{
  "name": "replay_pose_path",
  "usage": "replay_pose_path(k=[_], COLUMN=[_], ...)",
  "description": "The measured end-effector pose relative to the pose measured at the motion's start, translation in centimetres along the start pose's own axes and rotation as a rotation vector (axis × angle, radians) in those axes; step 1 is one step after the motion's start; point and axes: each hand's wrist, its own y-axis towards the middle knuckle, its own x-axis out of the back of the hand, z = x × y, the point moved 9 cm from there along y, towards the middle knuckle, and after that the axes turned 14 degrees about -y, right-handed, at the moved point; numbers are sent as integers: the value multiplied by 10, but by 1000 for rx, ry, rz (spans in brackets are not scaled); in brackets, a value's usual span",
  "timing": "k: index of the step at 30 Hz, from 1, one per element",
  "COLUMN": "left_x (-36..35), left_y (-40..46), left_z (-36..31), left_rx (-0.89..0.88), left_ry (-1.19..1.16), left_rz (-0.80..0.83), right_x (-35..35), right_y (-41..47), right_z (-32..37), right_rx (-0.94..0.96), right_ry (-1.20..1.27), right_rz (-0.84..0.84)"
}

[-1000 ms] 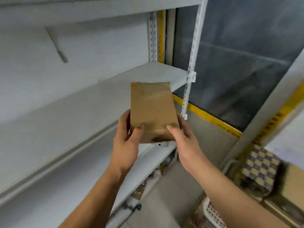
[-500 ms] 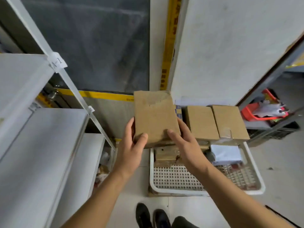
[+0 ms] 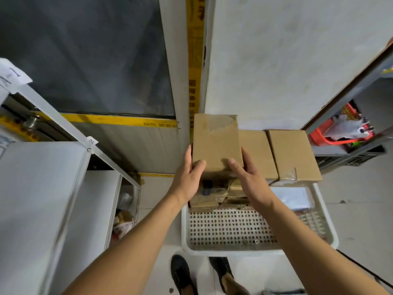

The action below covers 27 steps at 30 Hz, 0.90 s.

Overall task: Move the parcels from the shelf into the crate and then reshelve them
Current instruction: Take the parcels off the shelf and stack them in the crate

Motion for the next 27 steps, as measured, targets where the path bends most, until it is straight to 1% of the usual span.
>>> replay_pose_path(k=[4,8,11,14,16,18,21,24,27], left_x=[-3,-4,2,17,34,56,96,136,175], left_y=[1,-2,-10,-25,-41,-63,-109,-168,-243], left_z=[-4,-10,-17,-29,-40,-50,-64,-79,-93], left_rx=[14,38,18,-35,-87,-115,-139,-159,-177], left_ry=[37,102,160,193,211,233,282,391,449], left_rz=[-14,-29,-73,-150,-226,-314,-486,-673,-869], right_x=[8,21,30,21,0,-26,-74,-130,-192], right_y=[13,8,0,-6,-7,-7,-11,-28,-58], right_z=[-11,-3,25,64,84,102,128,159,188], right_rx=[-34,-44,57,270,367,423,510,646,743], right_ry=[-29,-183,-403,-555,-580,-604,-682,-711,-727], right_rz=[25,-8,-67,-89,-10,99,237,362,489])
